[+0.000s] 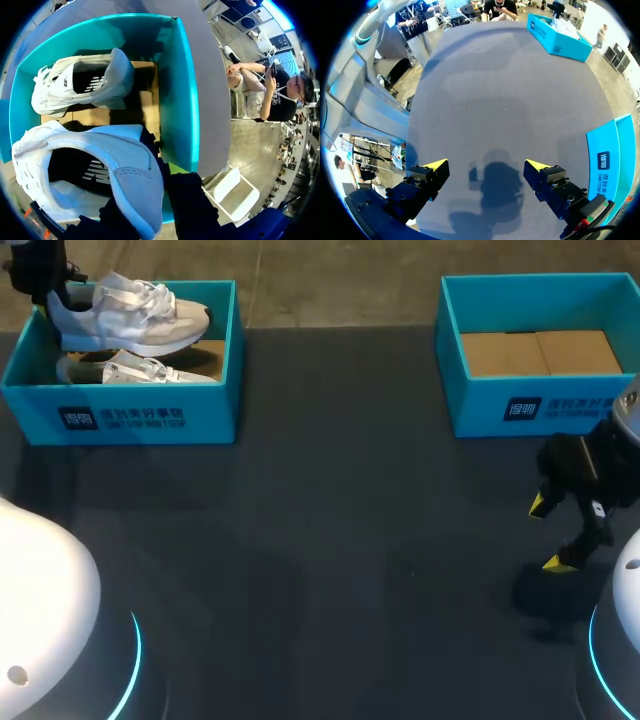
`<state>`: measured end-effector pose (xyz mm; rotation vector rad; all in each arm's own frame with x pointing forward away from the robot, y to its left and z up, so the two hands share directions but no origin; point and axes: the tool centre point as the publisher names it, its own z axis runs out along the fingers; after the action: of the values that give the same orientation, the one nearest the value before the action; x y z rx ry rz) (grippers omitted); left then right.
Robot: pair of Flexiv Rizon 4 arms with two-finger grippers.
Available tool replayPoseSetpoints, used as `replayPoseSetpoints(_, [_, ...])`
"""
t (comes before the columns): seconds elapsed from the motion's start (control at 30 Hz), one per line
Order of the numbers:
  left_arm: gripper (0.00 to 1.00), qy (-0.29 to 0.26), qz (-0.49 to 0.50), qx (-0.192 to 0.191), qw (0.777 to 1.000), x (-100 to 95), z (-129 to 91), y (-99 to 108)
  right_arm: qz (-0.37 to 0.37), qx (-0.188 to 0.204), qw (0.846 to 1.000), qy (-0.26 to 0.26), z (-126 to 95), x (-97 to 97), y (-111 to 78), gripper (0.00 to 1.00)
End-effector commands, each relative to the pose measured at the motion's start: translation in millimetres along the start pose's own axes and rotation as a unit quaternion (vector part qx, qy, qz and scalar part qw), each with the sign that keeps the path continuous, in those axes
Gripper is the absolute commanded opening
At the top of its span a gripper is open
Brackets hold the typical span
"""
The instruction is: Take the shoe out of the shoebox, open the shoe tongue, remove and reinsert the insole, then place the shoe into the shoebox
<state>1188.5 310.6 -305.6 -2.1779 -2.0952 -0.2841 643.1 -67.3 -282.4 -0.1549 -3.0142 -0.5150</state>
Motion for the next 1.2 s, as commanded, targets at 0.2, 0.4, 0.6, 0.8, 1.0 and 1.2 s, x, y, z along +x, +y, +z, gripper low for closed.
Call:
replayPoseSetpoints(0.2, [0.0, 0.011, 0.002, 0.003, 1.0, -9.4, 10.5, -9.0, 0.0, 0.001, 1.0, -0.001, 1.1, 0.9, -0.3, 1.0])
replayPoseSetpoints(0.4, [0.0, 0.013, -0.004, 0.005, 1.0, -11.2, 18.6, -8.3, 0.0, 0.001, 1.0, -0.001, 1.1, 0.9, -0.3, 1.0])
replayPoseSetpoints(0.6, [0.0, 0.013, -0.009, 0.004, 1.0, -12.2, 23.7, -4.0, 0.0, 0.001, 1.0, -0.001, 1.1, 0.9, -0.3, 1.0])
replayPoseSetpoints(0.8, [0.0, 0.014, -0.011, 0.004, 1.0, -15.4, 31.0, 1.7, 0.0, 0.001, 1.0, -0.001, 1.1, 0.9, -0.3, 1.0])
replayPoseSetpoints(1.0, [0.0, 0.011, -0.013, 0.01, 1.0, -17.2, 38.7, 5.7, 0.0, 0.001, 1.0, -0.001, 1.1, 0.9, -0.3, 1.0])
replayPoseSetpoints(1.2, [0.0, 0.008, -0.011, 0.013, 1.0, -20.9, 45.3, 7.4, 0.0, 0.001, 1.0, -0.001, 1.1, 0.9, -0.3, 1.0])
